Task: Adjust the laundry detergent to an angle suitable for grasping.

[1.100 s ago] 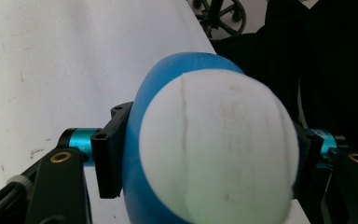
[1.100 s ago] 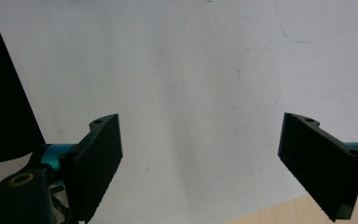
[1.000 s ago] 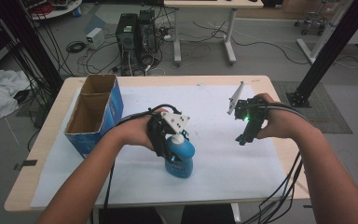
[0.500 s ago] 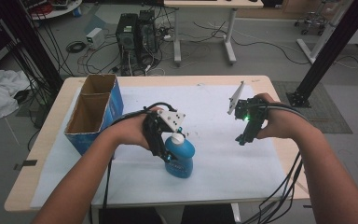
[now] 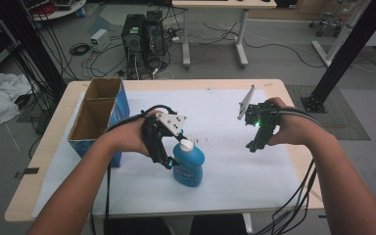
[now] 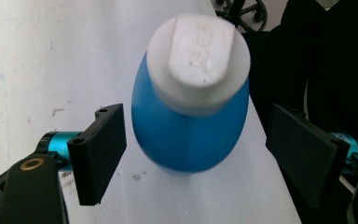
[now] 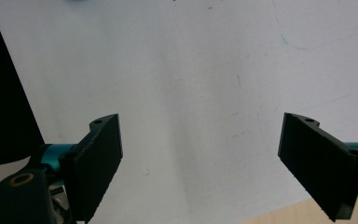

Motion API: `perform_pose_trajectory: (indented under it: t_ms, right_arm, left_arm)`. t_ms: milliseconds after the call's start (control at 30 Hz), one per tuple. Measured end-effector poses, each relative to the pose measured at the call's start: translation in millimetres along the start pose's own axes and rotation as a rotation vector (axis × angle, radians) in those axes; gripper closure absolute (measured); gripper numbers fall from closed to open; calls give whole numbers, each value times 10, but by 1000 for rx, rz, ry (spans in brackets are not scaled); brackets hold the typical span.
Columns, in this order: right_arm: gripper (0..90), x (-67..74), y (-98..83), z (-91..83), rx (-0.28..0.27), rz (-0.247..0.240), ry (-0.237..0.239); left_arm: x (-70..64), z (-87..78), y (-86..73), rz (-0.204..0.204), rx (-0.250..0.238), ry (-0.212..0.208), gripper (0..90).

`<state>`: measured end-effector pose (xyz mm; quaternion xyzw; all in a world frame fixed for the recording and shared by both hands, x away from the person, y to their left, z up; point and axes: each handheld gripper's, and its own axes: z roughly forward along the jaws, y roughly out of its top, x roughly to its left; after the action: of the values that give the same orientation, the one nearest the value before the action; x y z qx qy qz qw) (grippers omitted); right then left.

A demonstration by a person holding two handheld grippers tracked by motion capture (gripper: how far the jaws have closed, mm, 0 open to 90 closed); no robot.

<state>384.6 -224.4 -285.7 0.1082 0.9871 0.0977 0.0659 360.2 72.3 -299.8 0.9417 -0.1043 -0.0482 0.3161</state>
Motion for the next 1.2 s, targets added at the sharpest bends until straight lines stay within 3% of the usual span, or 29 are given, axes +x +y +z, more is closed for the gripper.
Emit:
perform_pose_trajectory:
  t_ms: [333, 500, 700, 733, 933, 1067, 1133, 1200]
  right_arm:
    - [128, -1, 37, -4, -4, -12, -2]
    - [128, 11, 48, -5, -2, -7, 0]
    - [128, 17, 55, -15, -1, -12, 0]
    - [128, 19, 59, -17, 1, -14, -1]
    - [128, 29, 74, -43, 4, -19, -4]
    - [128, 41, 87, -47, 5, -19, -2]
    - [127, 47, 103, -41, 7, -27, -1]
    - [128, 51, 114, -44, 7, -30, -1]
  left_arm:
    - [-94, -168, -63, -50, 29, 34, 191]
    - [-153, -305, -96, -87, 70, 69, 169]
    - [-184, -380, -123, -122, 95, 81, 164]
    - [-203, -430, -140, -131, 131, 89, 164]
    - [-250, -459, -165, -177, 231, 105, 123]
    - [-268, -460, -169, -191, 258, 111, 98]
    - [-292, -470, -173, -210, 312, 113, 98]
    - [-297, -473, -165, -209, 326, 115, 82]
